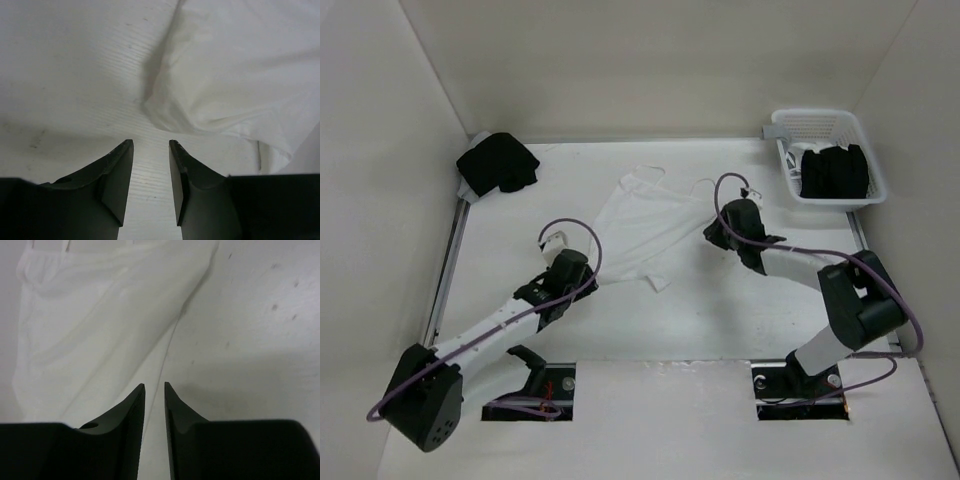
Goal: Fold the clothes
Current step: Flatten the tank top out
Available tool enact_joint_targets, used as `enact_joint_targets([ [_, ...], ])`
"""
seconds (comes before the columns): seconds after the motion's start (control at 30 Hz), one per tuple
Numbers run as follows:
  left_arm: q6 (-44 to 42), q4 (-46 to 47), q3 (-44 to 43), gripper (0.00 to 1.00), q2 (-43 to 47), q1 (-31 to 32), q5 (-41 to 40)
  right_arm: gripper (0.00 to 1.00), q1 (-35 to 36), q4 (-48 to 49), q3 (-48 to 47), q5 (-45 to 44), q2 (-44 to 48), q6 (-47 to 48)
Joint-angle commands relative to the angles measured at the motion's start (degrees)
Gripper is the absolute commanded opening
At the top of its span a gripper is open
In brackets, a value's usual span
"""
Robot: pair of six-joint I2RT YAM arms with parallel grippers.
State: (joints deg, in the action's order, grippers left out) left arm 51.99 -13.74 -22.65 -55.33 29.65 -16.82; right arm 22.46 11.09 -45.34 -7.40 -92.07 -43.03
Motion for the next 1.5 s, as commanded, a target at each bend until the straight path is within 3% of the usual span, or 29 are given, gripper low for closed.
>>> enact_joint_targets([
  [0.0, -4.7, 5.6, -6.5, 0.34, -3.3, 4.9, -12.6, 0.21, 3.1, 4.5, 4.1, -1.9, 5.1, -1.2],
  [0.1, -10.8, 11.0, -13.4, 0.42, -11.4, 4.6, -18.8, 0.23, 2.5, 5.9, 4.8, -1.2, 3.7, -1.7],
  [0.2, -17.5, 17.4, -24.3, 0.48, -23.7, 2.2, -13.8, 0.41, -0.9, 5.6, 0.9, 0.7, 0.7, -1.1],
  [0.33, -23.7, 18.0, -43.0, 0.49, -42.4, -2.3, -4.8, 0.45, -5.4, 5.3, -4.1, 3.3, -5.2, -1.0],
  [0.57, -26.0, 11.2, -62.1, 0.3, -60.8, -5.0, 5.5, 0.43, -6.1, 6.1, -6.9, 5.4, -8.9, -1.4],
  [0.9, -32.2, 10.7, -69.4, 0.33, -68.1, -2.7, 4.9, 0.43, -6.3, 7.9, -7.8, 7.3, -10.8, -1.9],
  [1.23, -32.7, 9.3, -74.0, 0.34, -72.5, -3.7, 1.6, 0.45, -6.8, 7.8, -8.6, 7.8, -11.8, -2.2],
  [1.47, -33.1, 9.1, -76.0, 0.31, -74.4, -3.8, 4.0, 0.45, -6.7, 7.7, -9.4, 7.9, -12.2, -2.3],
])
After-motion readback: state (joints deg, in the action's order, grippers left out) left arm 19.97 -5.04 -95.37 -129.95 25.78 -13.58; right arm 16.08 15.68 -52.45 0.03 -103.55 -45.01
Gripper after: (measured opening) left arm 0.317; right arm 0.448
